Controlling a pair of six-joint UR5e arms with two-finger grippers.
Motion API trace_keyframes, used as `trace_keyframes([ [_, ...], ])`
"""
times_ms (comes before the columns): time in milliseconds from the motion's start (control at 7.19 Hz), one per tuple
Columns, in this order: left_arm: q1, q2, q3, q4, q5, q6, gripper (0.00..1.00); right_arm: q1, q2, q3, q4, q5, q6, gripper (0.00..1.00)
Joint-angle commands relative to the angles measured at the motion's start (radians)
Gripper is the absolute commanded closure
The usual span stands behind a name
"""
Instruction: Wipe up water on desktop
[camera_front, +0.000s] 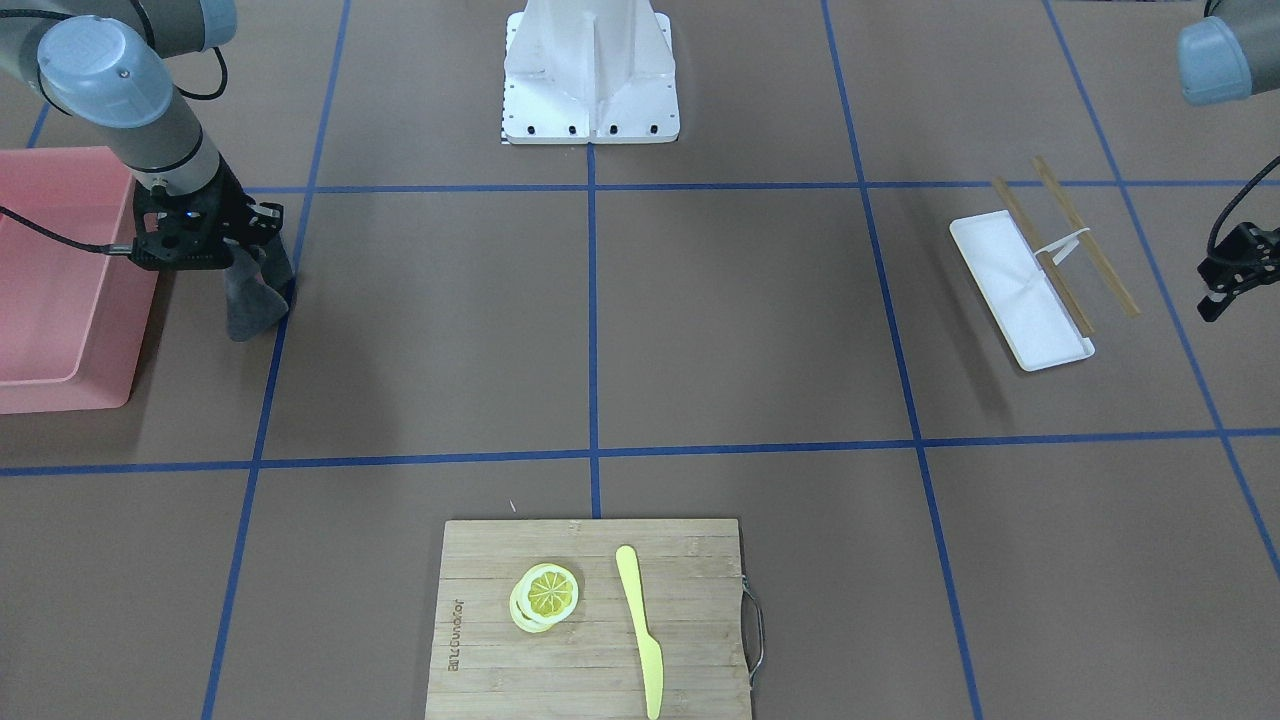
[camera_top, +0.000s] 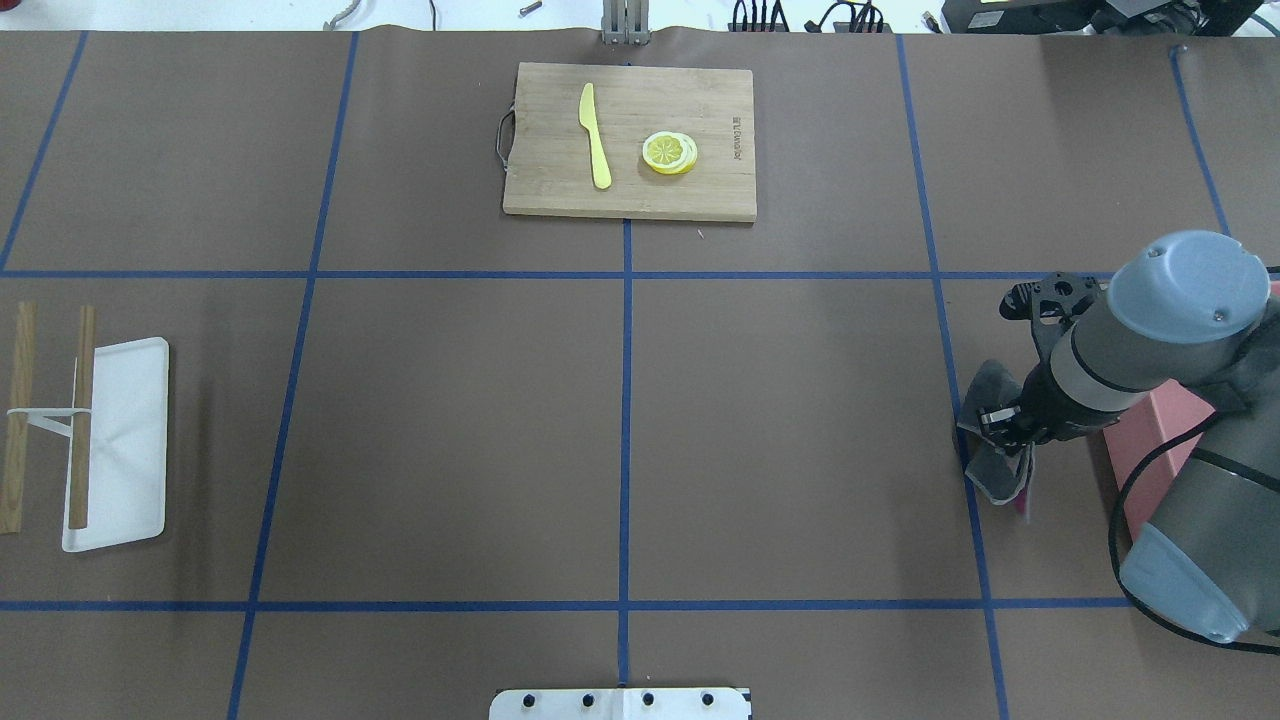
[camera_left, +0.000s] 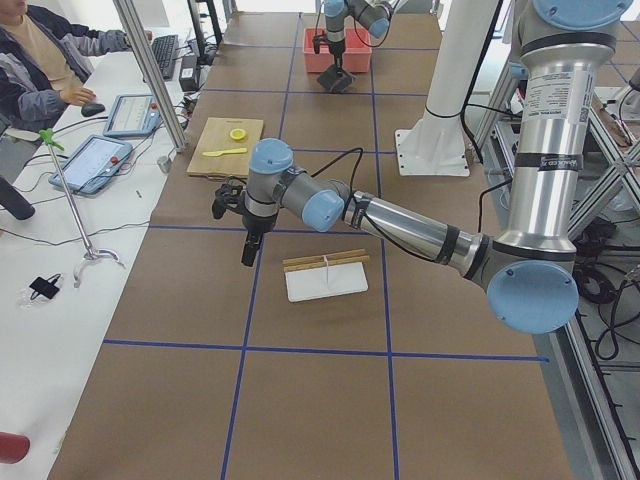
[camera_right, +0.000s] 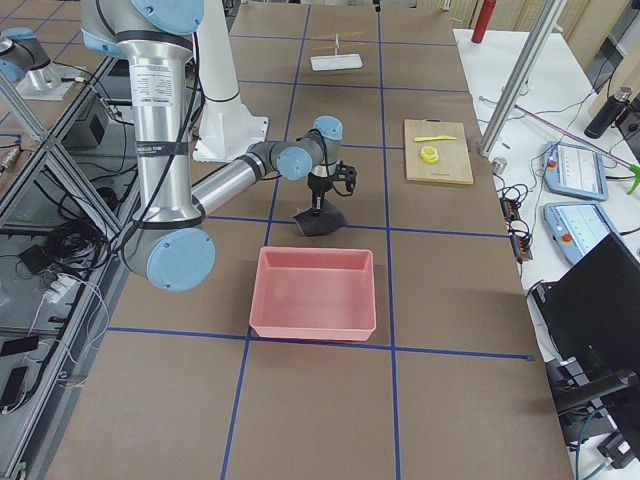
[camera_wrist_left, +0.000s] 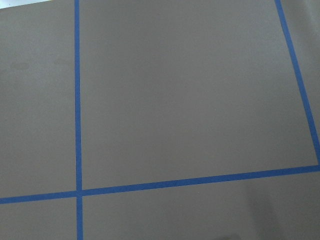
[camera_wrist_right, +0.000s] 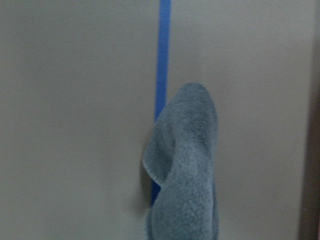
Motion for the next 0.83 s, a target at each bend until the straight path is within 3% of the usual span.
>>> trace_keyframes([
  [0,-0.004,0.000,0.000,0.001,-0.002,-0.001,0.02,-0.114,0.190,-0.055,-0.005,0.016,0.195,1.00],
  [417,-0.011,0.002,0.005,0.003,-0.002,0.001,0.02,-0.265,0.523,-0.227,0.006,-0.030,0.492,1.00],
  [556,-0.012,0.002,0.003,0.003,-0.002,0.001,0.02,-0.266,0.546,-0.250,0.006,-0.037,0.505,1.00],
  [695,-0.029,0.017,0.002,0.001,-0.043,-0.001,0.02,-0.228,0.487,-0.220,0.006,-0.018,0.485,1.00],
])
